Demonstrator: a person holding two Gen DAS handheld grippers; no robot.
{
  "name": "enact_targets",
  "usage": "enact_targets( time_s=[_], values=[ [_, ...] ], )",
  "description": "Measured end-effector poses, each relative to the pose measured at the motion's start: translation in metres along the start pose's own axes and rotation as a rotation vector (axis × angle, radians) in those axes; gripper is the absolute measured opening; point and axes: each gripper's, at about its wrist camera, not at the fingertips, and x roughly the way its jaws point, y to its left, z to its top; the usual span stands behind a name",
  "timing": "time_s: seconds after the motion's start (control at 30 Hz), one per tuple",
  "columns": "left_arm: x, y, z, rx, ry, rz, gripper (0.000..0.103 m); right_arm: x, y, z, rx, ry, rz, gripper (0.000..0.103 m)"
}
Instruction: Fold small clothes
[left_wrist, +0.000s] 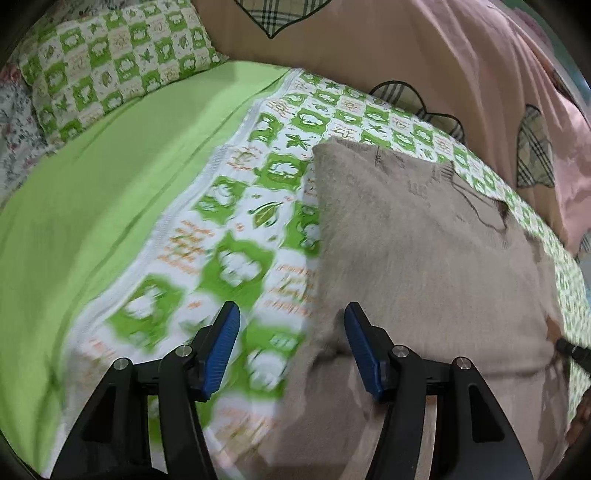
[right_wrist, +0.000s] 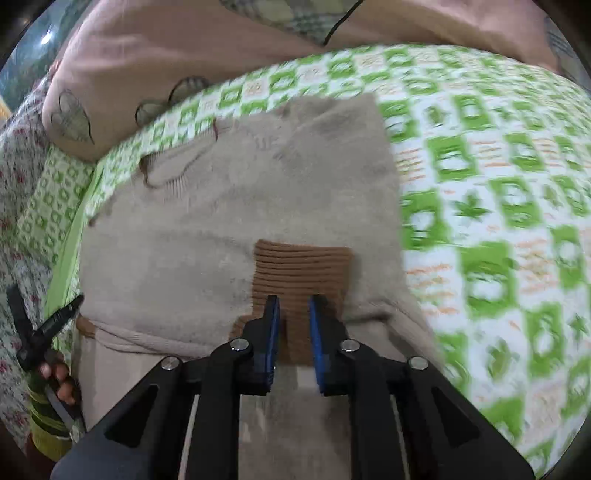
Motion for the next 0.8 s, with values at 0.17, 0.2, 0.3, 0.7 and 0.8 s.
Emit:
enact_targets(
  time_s=[0.17, 0.2, 0.3, 0.7, 0.8],
  values=[
    [-0.054, 0.015, -0.042, 0.038, 0.034, -0.111, 0.058, -0.059, -0.006, -0.034, -0.014, -0.085, 0.12, 0.052],
    [-0.068, 0.019, -0.058, 0.053, 0.049, -0.144, 0.058, -0.07, -0.007, -0.043, -0.032, -0.093, 0.131, 0.052],
    [-0.097, 0.028, -0.096, 0.078, 0.086, -0.209, 0.058, -0.091, -0.007, -0.073, -0.05, -0.092, 0.192, 0.052],
    [-0.145, 0.04, -0.222, -0.048, 0.196, -0.495, 0.056, -0.139, -0.037, -0.174, -0.031, -0.061, 0.379, 0.052],
    [-0.143, 0.032, -0.234, -0.045, 0.235, -0.563, 0.053, -0.152, -0.045, -0.191, -0.039, -0.056, 0.369, 0.052]
  ],
)
